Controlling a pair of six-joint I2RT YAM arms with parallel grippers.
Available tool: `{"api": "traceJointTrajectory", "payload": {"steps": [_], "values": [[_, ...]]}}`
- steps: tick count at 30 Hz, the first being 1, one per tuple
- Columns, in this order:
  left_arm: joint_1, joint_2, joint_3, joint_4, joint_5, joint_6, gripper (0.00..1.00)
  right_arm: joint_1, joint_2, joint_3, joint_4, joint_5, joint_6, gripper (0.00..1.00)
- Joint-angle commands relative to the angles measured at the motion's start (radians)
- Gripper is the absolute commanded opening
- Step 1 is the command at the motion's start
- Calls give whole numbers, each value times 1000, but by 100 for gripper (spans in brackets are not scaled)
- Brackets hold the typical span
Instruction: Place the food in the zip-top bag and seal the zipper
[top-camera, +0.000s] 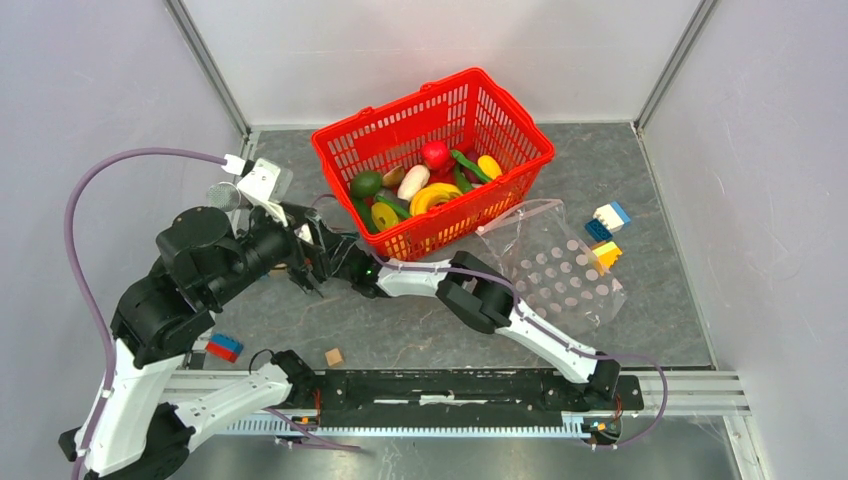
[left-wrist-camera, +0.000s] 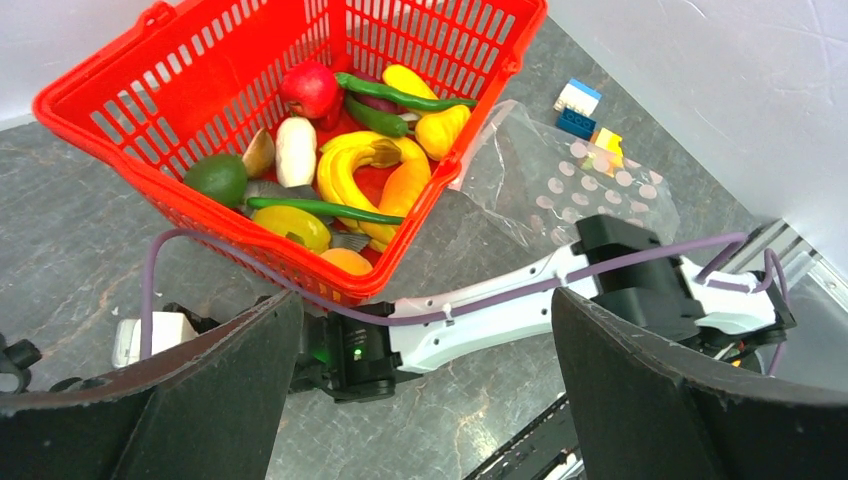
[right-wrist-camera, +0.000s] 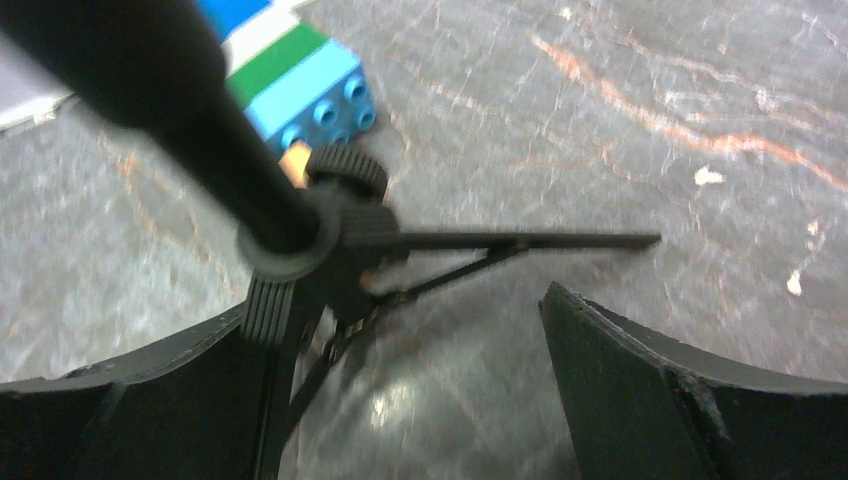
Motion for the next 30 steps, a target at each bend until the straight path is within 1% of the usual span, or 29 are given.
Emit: {"api": "traceJointTrajectory", "payload": {"steps": [1, 3, 4, 7, 9, 13, 17, 20, 23, 26, 28, 30], "values": [[-3, 13, -5, 54, 35, -37, 100, 14, -229, -179, 5, -33, -75, 98], [-3, 9, -4, 58, 36, -39, 100, 23, -296, -231, 3, -29, -92, 98], [-3, 8, -1, 61, 35, -39, 100, 34, -326, -257, -3, -29, -137, 98], [-3, 6, 10, 63, 27, -36, 100, 71, -396, -307, -20, -72, -183, 98], [-3, 9, 33, 58, 22, -26, 100, 110, -459, -382, -11, -42, -206, 98], [-3, 29, 133, 18, -15, -7, 100, 193, -661, -641, 34, 60, -232, 98], [-3, 61, 173, 8, 15, 7, 100, 257, -933, -1005, 156, 148, -179, 98], [-3, 106, 172, 10, 37, 13, 100, 297, -1135, -1171, 145, 219, -151, 98], [-3, 146, 166, 26, 57, 16, 100, 345, -1327, -1378, 181, 263, -120, 98], [-4, 165, 125, 75, 59, 19, 100, 394, -1522, -1540, 177, 320, -40, 97], [-3, 198, 101, 84, 53, 25, 100, 404, -1632, -1606, 112, 393, 30, 95], [-4, 250, 77, 84, 72, 31, 100, 403, -1719, -1633, -3, 517, 97, 94]]}}
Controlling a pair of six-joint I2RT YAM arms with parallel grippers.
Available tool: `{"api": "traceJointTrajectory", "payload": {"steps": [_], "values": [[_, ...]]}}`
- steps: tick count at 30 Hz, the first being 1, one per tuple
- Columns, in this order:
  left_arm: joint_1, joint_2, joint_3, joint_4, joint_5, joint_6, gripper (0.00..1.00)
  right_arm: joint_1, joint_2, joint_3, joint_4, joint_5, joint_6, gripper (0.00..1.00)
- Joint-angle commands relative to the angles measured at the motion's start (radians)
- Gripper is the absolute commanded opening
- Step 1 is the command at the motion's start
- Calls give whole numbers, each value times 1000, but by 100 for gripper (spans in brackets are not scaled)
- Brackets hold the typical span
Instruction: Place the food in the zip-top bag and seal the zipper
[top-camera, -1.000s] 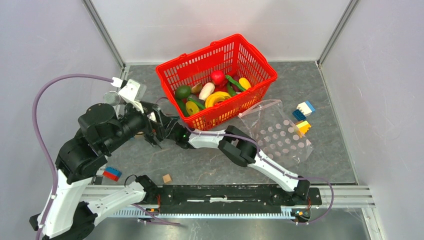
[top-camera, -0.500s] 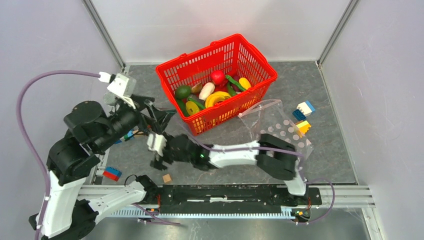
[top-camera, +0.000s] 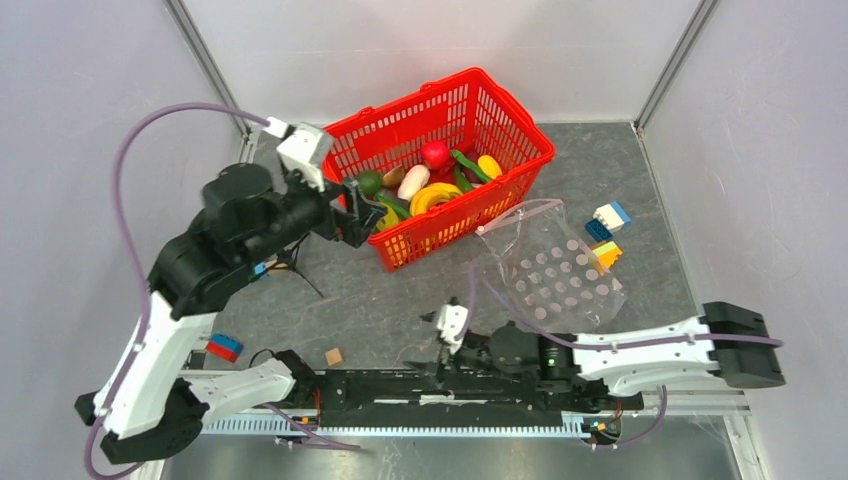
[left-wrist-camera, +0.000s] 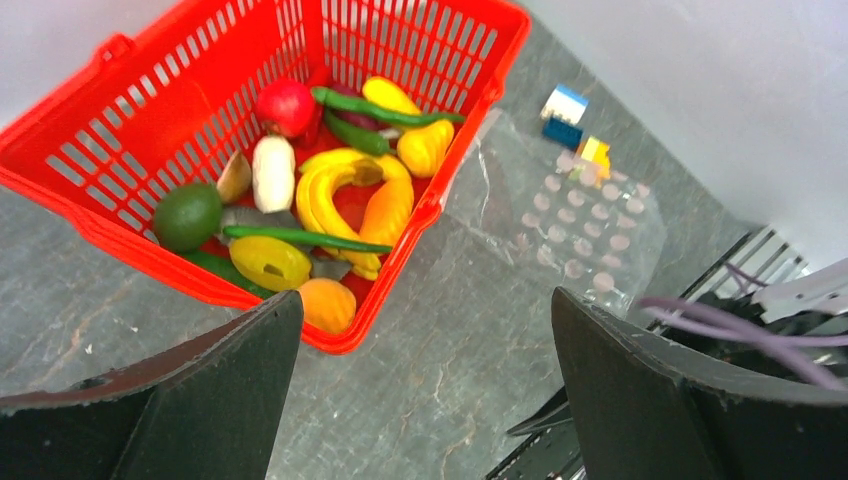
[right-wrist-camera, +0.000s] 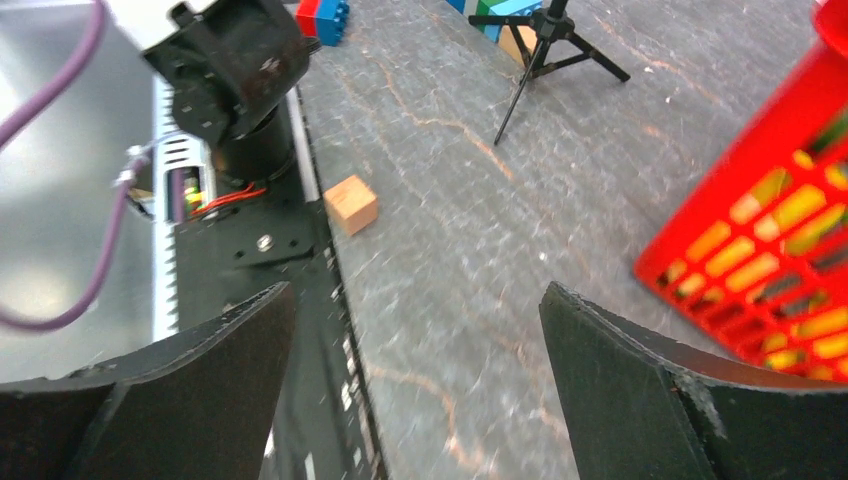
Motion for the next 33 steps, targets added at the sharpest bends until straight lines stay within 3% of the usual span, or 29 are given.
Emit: {"api": "traceJointTrajectory", "payload": {"steps": [1, 3, 5, 10, 16, 20, 27, 33], "values": [[-5, 103, -56, 48, 38, 26, 100, 7, -165, -44, -212, 334, 210, 91], [-5, 146, -108, 74, 36, 8, 100, 4, -213, -24, -391, 548, 340, 85], [-5, 167, -166, 133, 35, -5, 100, -22, -257, -31, -501, 639, 437, 83], [-6, 245, -232, 168, 12, 8, 100, -297, -293, -77, -539, 352, 513, 77], [-6, 283, -324, 228, 103, -2, 100, -518, -248, -126, -601, 140, 523, 82], [-13, 307, -383, 287, 178, -62, 100, -652, -269, -183, -690, 163, 534, 82], [-85, 331, -434, 404, 213, -135, 100, -1047, -343, -191, -760, 109, 412, 83], [-89, 293, -434, 419, 178, -133, 100, -1132, -387, -64, -799, 92, 344, 84]]}}
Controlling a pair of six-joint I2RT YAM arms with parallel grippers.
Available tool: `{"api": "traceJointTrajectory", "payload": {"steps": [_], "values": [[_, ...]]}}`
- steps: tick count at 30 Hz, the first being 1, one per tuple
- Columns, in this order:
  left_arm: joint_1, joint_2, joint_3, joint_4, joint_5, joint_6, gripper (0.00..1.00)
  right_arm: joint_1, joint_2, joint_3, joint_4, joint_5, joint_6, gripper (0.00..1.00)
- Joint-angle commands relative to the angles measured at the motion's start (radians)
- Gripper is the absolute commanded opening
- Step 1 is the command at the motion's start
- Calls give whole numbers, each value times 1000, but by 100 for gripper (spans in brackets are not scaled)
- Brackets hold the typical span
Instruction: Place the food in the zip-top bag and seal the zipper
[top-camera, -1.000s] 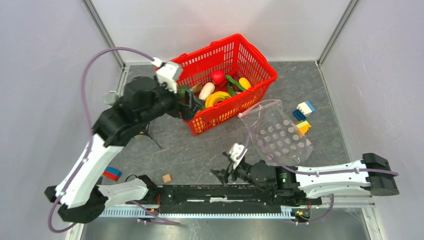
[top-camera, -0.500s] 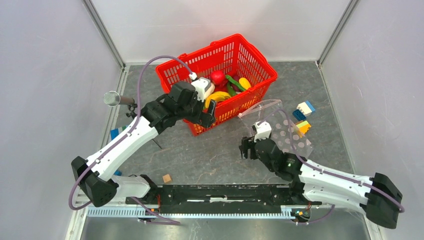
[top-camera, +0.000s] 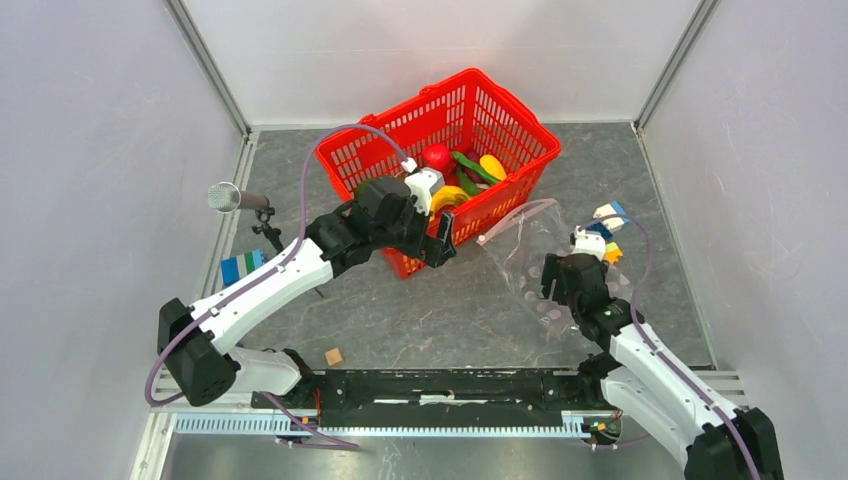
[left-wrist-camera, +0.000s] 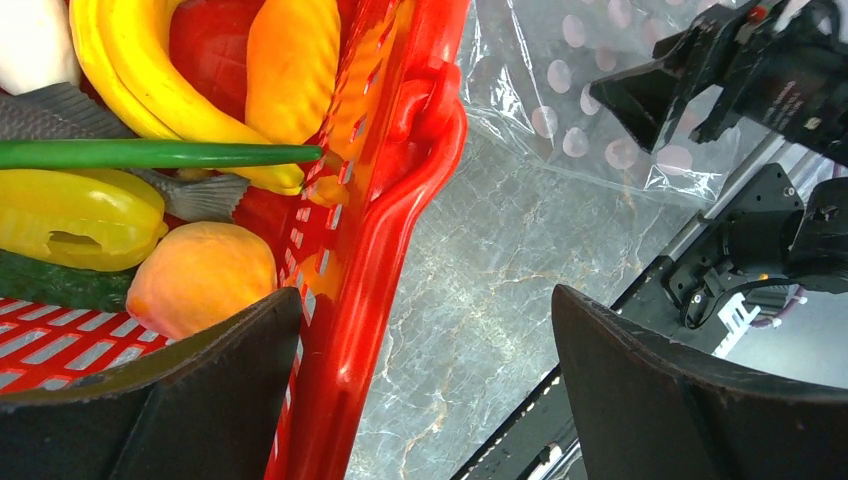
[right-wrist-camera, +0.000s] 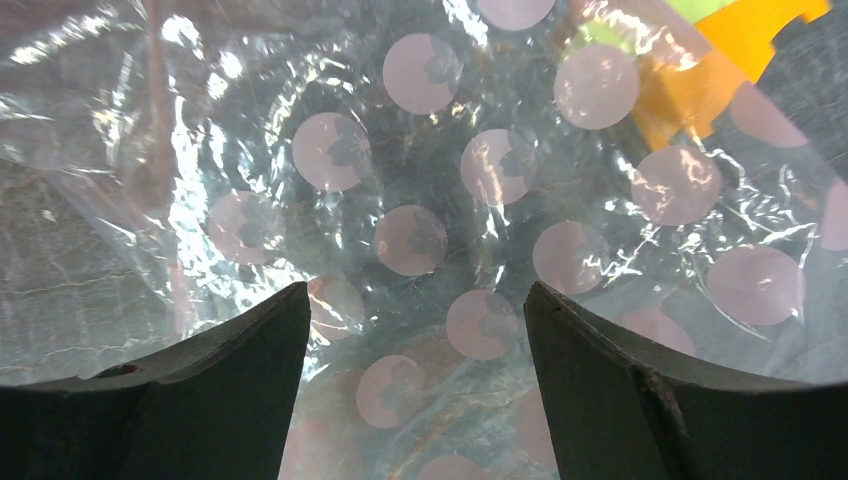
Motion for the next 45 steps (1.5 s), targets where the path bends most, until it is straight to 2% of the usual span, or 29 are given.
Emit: {"api": "traceJointTrajectory", "payload": {"steps": [1, 3, 7, 9, 11, 13, 17, 23, 25, 28, 30, 32, 39, 45], "values": [[-11, -41, 0, 46, 12, -43, 100, -18, -40, 139, -15, -27, -50, 83], [-11, -59, 1, 28, -30, -27, 100, -18, -21, 160, 26, -83, -26, 83], [-11, -127, -1, 24, -60, -5, 100, -18, 81, 131, 232, -128, 44, 81], [-11, -173, -26, 63, -63, 0, 100, -18, 180, 126, 383, -133, 56, 78], [-11, -206, -53, 91, -63, 2, 100, -18, 300, 166, 470, -150, 9, 79], [-11, -221, -61, 78, -62, -1, 100, -19, 427, 229, 506, -165, -40, 86], [-11, -259, -66, 50, -68, 1, 100, -19, 606, 337, 485, -154, -141, 87], [-11, -313, -53, 28, -81, 10, 100, -19, 655, 243, 578, -106, -205, 61], [-11, -315, -43, 12, -77, 15, 100, -18, 662, 218, 599, -104, -219, 58], [-11, -319, -36, -1, -67, 15, 100, -18, 668, 197, 627, -106, -246, 59], [-11, -325, -37, 0, -61, 9, 100, -18, 675, 191, 642, -107, -261, 49], [-11, -333, -37, 0, -57, 7, 100, -19, 683, 194, 637, -103, -274, 44], [-11, -353, -46, 0, -38, -2, 100, -19, 662, 166, 634, -138, -306, 0], [-11, -353, -46, 13, 13, -6, 100, -18, 464, 91, 624, -256, -340, 0]]}}
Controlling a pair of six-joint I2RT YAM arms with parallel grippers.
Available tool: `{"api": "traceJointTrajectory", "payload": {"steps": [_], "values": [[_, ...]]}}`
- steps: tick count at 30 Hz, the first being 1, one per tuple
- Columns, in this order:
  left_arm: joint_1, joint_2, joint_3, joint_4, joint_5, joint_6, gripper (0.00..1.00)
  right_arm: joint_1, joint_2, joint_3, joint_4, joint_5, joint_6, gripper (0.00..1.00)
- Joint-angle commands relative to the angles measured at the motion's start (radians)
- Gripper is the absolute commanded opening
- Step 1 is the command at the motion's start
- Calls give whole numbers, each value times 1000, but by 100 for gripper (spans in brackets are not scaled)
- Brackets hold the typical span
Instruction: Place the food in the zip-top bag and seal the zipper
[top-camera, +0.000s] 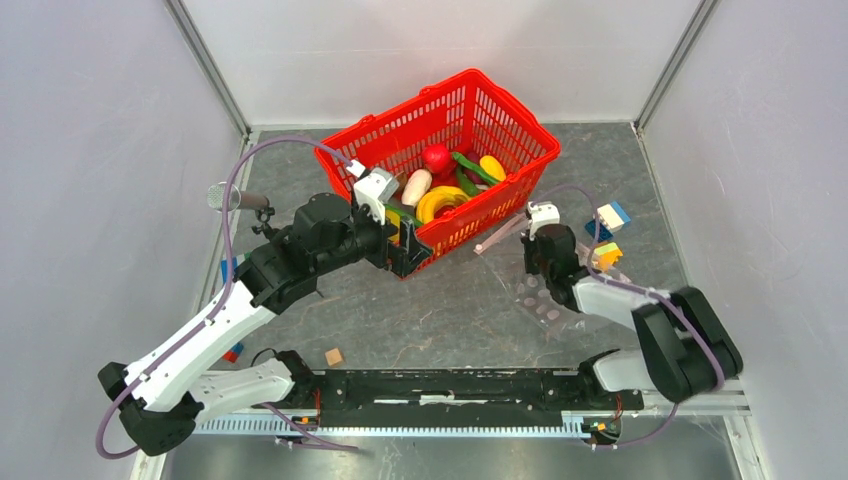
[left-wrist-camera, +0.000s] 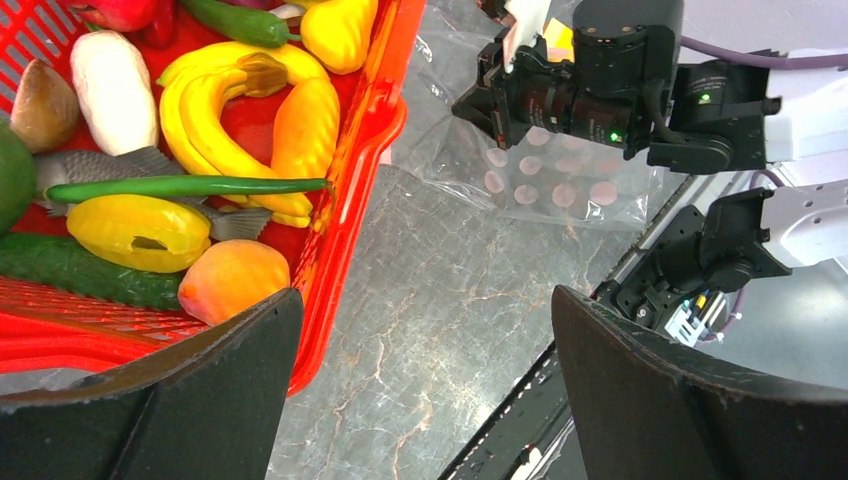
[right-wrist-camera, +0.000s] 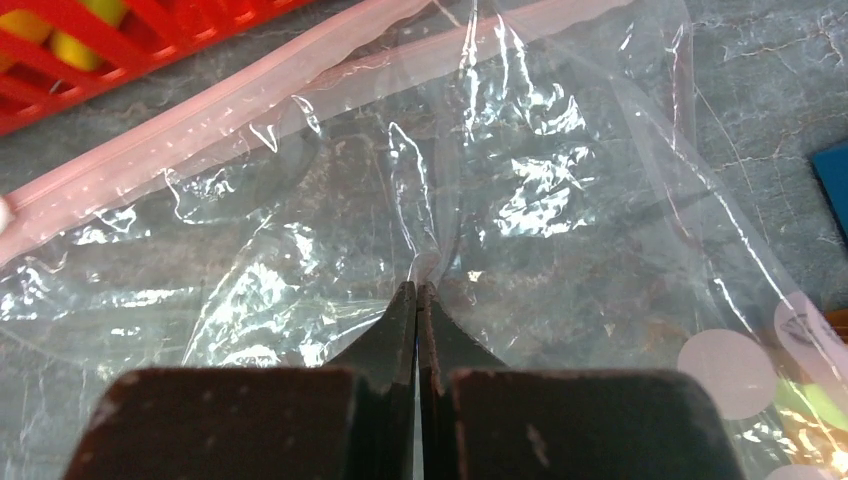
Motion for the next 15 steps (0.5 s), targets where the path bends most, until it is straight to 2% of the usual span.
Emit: {"api": "traceJointTrajectory", "payload": {"steps": [1, 5, 8, 10, 11, 15], "values": [[-2, -17, 20, 31, 60, -6, 100, -1, -200, -58, 16, -116, -39, 0], [-3, -22, 26, 55, 128, -11, 100, -2, -427, -123, -46, -302, -65, 0], [-4, -14, 43, 84, 236, -11, 100, -1, -601, -156, -138, -462, -106, 0], [-7, -1, 55, 101, 295, -21, 100, 29, -726, -197, -103, -471, -64, 0], [-9, 9, 65, 104, 321, -23, 100, 34, -780, -207, -79, -547, -61, 0], [-31, 44, 87, 109, 354, -36, 100, 37, -900, -159, -199, -570, -32, 0]]}}
